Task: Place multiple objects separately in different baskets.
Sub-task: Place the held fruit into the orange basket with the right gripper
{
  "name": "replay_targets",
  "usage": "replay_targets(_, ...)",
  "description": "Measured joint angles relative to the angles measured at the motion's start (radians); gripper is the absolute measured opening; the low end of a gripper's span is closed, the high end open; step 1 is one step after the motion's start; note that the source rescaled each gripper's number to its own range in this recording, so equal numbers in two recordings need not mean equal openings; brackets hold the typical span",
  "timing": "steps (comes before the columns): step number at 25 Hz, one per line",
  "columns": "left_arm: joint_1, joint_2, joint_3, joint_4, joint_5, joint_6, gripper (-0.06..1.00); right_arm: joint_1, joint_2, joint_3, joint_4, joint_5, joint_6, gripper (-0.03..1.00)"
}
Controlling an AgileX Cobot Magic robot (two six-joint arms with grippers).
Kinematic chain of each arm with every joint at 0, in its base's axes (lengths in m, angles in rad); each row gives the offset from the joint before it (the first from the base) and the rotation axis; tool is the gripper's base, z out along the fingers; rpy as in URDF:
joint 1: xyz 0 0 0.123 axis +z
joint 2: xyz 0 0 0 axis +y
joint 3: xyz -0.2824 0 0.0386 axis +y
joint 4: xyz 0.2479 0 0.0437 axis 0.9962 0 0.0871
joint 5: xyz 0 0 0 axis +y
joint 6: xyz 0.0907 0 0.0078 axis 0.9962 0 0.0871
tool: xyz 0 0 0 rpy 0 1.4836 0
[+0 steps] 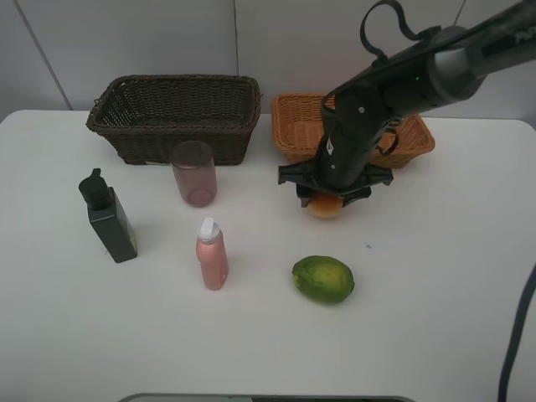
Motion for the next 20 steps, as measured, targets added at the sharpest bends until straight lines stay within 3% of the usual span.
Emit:
replay_targets(3, 0.000, 0.000, 0.000, 0.000, 0.000, 0.000, 1.00, 0.000, -0.042, -0.005, 0.000, 0.035, -0.070, 0.02)
replay_targets(12, 0.000, 0.000, 0.000, 0.000, 0.000, 0.000, 1.00, -0.038, -0.063, -0.198, 0.022, 0.303, -0.323, 0.02)
replay_targets(20, 0.000, 0.000, 0.000, 0.000, 0.000, 0.000, 1.00, -0.155, -0.057, -0.365, 0.047, 0.351, -0.425, 0.02)
